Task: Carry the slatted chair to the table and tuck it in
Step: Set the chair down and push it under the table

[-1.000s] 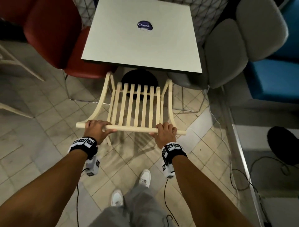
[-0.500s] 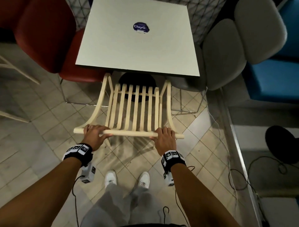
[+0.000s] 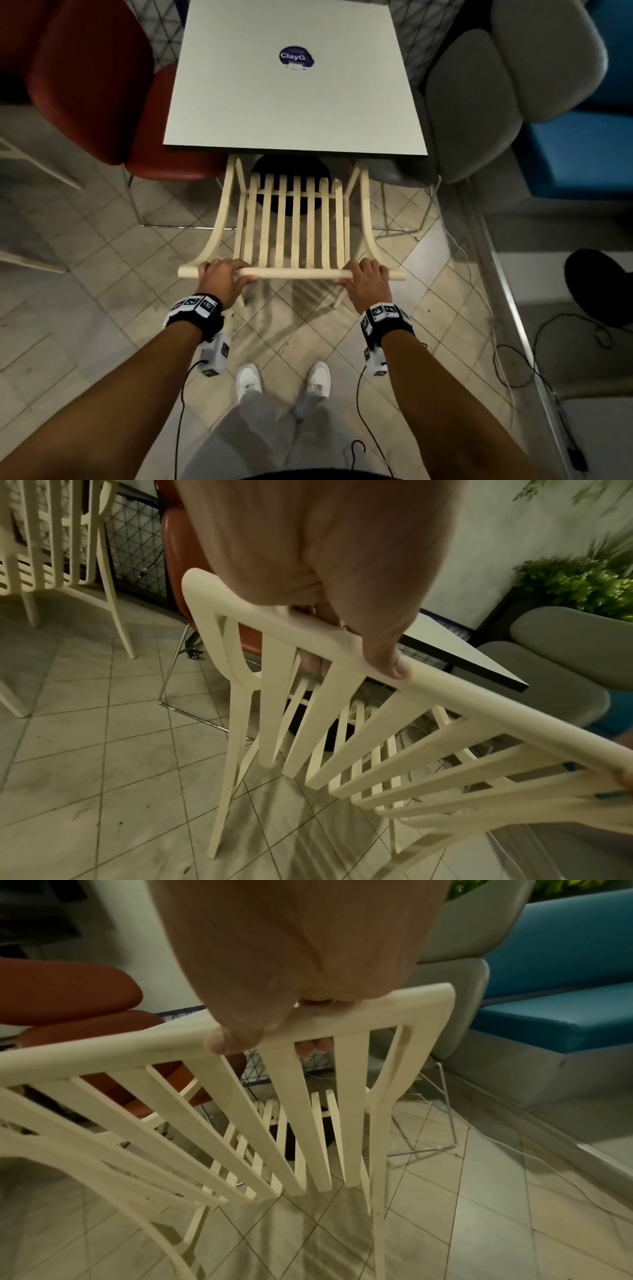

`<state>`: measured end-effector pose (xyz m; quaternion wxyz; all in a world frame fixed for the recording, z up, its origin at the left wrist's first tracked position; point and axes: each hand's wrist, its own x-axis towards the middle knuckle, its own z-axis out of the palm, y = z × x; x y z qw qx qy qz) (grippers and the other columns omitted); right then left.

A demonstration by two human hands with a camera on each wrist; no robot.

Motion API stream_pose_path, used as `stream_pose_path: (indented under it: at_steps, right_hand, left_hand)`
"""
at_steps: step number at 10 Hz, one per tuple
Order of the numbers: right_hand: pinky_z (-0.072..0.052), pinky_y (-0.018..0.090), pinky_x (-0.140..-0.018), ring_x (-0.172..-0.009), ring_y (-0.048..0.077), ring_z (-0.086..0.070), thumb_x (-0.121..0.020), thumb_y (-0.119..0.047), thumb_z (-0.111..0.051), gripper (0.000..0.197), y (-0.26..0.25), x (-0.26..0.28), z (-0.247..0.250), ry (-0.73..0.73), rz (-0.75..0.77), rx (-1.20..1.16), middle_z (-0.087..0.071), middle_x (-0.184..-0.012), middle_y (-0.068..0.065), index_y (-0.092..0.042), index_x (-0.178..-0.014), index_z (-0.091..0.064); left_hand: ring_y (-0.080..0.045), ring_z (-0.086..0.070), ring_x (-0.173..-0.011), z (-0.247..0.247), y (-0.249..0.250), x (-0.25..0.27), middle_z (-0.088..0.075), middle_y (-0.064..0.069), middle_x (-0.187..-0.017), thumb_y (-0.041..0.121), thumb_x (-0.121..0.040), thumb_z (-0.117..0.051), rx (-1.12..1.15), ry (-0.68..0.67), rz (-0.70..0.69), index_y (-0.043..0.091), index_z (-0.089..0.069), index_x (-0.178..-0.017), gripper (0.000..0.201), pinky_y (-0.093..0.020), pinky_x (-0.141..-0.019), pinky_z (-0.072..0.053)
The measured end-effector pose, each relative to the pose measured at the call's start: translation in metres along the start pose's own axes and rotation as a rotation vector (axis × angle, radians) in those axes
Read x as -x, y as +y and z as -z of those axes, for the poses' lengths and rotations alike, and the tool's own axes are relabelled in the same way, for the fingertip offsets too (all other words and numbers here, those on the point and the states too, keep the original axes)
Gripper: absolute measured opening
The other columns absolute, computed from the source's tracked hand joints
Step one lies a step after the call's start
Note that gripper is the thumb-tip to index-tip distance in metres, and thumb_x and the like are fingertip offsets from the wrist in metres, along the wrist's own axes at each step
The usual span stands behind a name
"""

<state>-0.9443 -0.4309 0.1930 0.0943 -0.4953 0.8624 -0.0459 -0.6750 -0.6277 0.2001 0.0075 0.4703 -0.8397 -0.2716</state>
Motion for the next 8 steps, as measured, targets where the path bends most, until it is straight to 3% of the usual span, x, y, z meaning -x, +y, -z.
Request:
stream_pose_path:
  at_steps: [3, 5, 6, 7, 8]
  right_hand:
    - [-0.037, 0.049, -0.100, -0.099, 0.026, -0.049, -0.088, -0.062, -0.045, 0.045, 0.008, 0.000, 0.000, -0.022, -0.009, -0.039, -0.058, -0.102, 0.002, -0.024, -0.108, -0.056]
    - [-0.036, 0.050, -0.104, -0.103, 0.027, -0.050, -0.086, -0.056, -0.058, 0.039, 0.006, 0.002, 0.001, -0.013, -0.039, -0.084, -0.059, -0.106, 0.001, -0.025, -0.111, -0.062]
    - [-0.033, 0.050, -0.112, -0.119, 0.026, -0.048, -0.086, -0.045, -0.064, 0.044, 0.002, 0.019, 0.010, 0.008, -0.043, -0.098, -0.056, -0.122, 0.002, -0.027, -0.126, -0.058]
    - [-0.026, 0.050, -0.119, -0.146, 0.026, -0.026, -0.085, -0.026, -0.067, 0.070, 0.002, 0.048, 0.019, 0.025, -0.023, -0.127, -0.035, -0.154, 0.005, -0.030, -0.147, -0.036]
    - [-0.027, 0.043, -0.118, -0.149, 0.023, -0.017, -0.085, -0.019, -0.061, 0.075, 0.013, 0.097, 0.026, -0.059, -0.069, -0.152, -0.018, -0.163, 0.002, -0.038, -0.149, -0.027]
  left_hand:
    - [-0.025, -0.056, -0.095, -0.006, 0.003, 0.005, -0.073, 0.000, -0.098, 0.058, -0.079, -0.064, 0.035, -0.010, 0.030, 0.032, -0.070, -0.106, 0.038, -0.045, -0.097, -0.033]
    - [-0.025, -0.058, -0.100, -0.003, 0.003, 0.005, -0.073, 0.002, -0.100, 0.060, -0.079, -0.063, -0.006, -0.038, 0.044, 0.033, -0.069, -0.110, 0.041, -0.045, -0.100, -0.033]
    - [-0.024, -0.060, -0.110, 0.000, 0.000, 0.013, -0.072, 0.002, -0.115, 0.052, -0.083, -0.063, -0.022, -0.036, -0.006, 0.032, -0.065, -0.118, 0.040, -0.047, -0.108, -0.031]
    - [-0.023, -0.045, -0.137, 0.005, -0.007, 0.032, -0.054, -0.001, -0.145, 0.041, -0.086, -0.063, -0.035, 0.014, -0.090, 0.030, -0.051, -0.137, 0.053, -0.047, -0.121, -0.022]
    - [-0.021, -0.030, -0.148, 0.003, -0.029, 0.081, -0.028, 0.001, -0.162, 0.037, -0.086, -0.060, -0.062, 0.039, -0.122, 0.032, -0.040, -0.146, 0.063, -0.039, -0.120, -0.026]
